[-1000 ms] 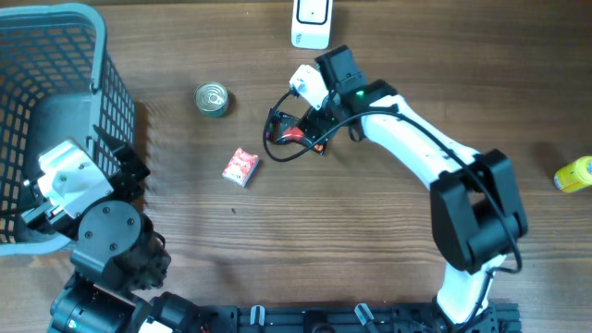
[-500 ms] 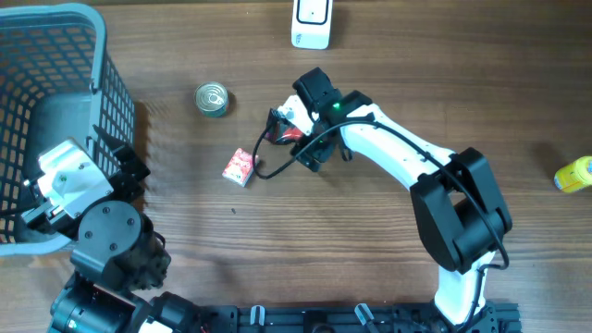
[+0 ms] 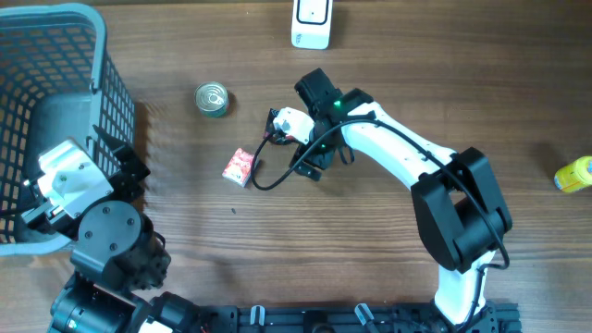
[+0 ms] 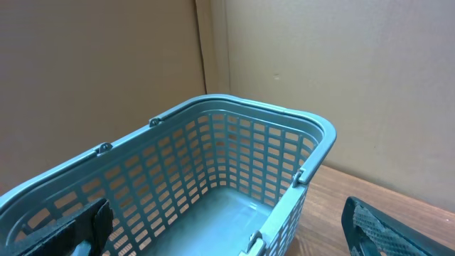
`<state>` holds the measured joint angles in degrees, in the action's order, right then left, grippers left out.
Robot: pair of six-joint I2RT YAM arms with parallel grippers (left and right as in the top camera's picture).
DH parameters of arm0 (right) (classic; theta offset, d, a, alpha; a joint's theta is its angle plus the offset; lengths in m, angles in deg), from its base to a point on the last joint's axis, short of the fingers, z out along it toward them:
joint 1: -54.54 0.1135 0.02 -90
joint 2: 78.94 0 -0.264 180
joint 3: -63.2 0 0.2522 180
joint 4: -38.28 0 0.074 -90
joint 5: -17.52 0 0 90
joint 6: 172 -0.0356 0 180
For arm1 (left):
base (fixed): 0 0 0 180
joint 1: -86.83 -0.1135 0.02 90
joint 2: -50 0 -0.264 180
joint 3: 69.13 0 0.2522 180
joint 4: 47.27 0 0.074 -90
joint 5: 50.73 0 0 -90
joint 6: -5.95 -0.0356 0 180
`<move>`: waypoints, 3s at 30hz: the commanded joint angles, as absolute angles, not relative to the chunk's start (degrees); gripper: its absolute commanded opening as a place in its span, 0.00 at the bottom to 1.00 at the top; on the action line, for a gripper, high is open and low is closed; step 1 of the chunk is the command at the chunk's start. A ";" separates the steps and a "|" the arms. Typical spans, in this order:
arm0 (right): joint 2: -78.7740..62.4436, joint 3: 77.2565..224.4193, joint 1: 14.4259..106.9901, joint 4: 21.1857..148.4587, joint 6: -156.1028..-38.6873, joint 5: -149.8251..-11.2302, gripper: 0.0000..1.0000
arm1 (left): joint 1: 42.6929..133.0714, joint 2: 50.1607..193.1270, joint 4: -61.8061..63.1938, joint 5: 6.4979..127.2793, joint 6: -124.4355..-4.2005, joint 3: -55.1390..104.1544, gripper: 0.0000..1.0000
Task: Scan the item barcode
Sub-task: 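Move the right gripper to the hex wrench pack and grasp it, then lift the hex wrench pack off the table with the right gripper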
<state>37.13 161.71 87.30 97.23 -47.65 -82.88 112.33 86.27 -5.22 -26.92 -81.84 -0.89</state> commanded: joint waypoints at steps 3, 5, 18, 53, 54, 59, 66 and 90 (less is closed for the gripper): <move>38.86 170.87 86.82 98.14 -38.43 -80.87 1.00 | 112.11 86.29 -5.33 -27.86 -81.71 -0.23 1.00; 40.76 174.59 86.60 98.89 -37.00 -81.57 1.00 | 112.11 86.29 -5.33 -27.84 -81.71 -0.23 1.00; 46.77 180.99 85.18 106.73 -32.11 -86.42 1.00 | 112.11 86.29 -5.33 -27.86 -81.71 -0.23 1.00; 58.60 180.73 83.30 101.18 -28.17 -89.50 0.76 | 112.11 86.29 -2.38 -27.86 -81.71 -0.23 1.00; 58.60 180.73 83.36 101.16 -28.20 -88.89 0.73 | 112.11 86.29 -2.38 -27.86 -81.71 -0.23 1.00; 58.60 180.73 83.41 101.16 -28.72 -86.16 0.65 | 112.11 86.29 -2.38 -27.86 -81.71 -0.23 1.00; 58.60 180.73 83.41 101.14 -31.21 -85.85 0.49 | 112.11 86.29 -2.38 -27.88 -81.73 -0.23 1.00; 58.57 180.75 83.41 103.85 -43.61 -101.28 0.28 | 112.11 86.29 -2.38 -27.88 -81.73 -0.23 1.00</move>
